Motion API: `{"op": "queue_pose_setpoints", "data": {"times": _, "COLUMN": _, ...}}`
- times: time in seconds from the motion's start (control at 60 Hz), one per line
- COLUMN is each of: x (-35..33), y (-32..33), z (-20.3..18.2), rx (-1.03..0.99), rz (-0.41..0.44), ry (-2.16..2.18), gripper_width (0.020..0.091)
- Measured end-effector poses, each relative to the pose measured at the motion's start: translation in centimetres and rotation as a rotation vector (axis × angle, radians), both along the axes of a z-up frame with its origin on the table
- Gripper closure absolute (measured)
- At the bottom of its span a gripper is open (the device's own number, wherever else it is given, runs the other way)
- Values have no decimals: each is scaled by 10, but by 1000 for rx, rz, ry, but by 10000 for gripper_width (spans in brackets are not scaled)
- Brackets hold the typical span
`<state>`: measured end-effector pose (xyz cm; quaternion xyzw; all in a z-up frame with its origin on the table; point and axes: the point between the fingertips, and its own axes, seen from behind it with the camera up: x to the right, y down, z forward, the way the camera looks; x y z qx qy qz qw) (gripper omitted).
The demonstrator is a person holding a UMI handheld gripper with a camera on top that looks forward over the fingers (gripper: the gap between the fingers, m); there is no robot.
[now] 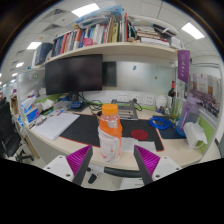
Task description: Pour water
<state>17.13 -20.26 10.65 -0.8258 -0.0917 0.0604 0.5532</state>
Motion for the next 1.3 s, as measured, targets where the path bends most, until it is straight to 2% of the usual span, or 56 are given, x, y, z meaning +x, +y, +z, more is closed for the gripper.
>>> {"op": "queue_pose_setpoints", "data": {"times": 0.233, "x": -19, "y": 65, "z": -13, "rx": 57, "rz": -121, "ry": -4, "gripper_width": 250}}
{"op": "queue_pose_setpoints", "data": {"times": 0.3, "x": -21, "y": 80, "z": -15, "rx": 69, "rz": -142, "ry": -6, "gripper_width": 269}}
{"op": "queue_pose_setpoints", "data": {"times": 0.383, "x": -22, "y": 94, "z": -19, "rx": 81, "rz": -158, "ry": 5, "gripper_width": 345}}
{"op": "queue_pose_setpoints", "data": {"times": 0.483, "x": -21, "y": 104, "z": -18, "rx": 115, "rz": -174, "ry": -10, "gripper_width": 500}}
{"op": "queue_pose_setpoints", "data": {"times": 0.6, "x": -20, "y": 107, "z": -17, "rx": 137, "rz": -192, "ry": -16, "gripper_width": 561}}
{"op": "queue_pose_setpoints", "data": {"times": 0.733, "x": -6, "y": 107, "z": -15, "rx": 163, "rz": -253, "ry": -25, "gripper_width": 708}}
{"op": "queue_pose_setpoints", "data": {"times": 0.8, "x": 0, "y": 107, "z": -16, "rx": 158, "rz": -283, "ry": -25, "gripper_width": 727}}
{"op": "queue_pose_setpoints", "data": {"times": 0.95, "x": 0, "y": 109, "z": -14, "rx": 107, "rz": -278, "ry": -24, "gripper_width": 727}}
{"op": "queue_pose_setpoints", "data": {"times": 1.1, "x": 23, "y": 128, "z": 20, "rx": 109, "rz": -256, "ry": -170, "gripper_width": 728}}
{"op": "queue_pose_setpoints", "data": {"times": 1.3, "x": 57, "y": 181, "z": 45, "rx": 94, "rz": -94, "ry": -645, "gripper_width": 728}}
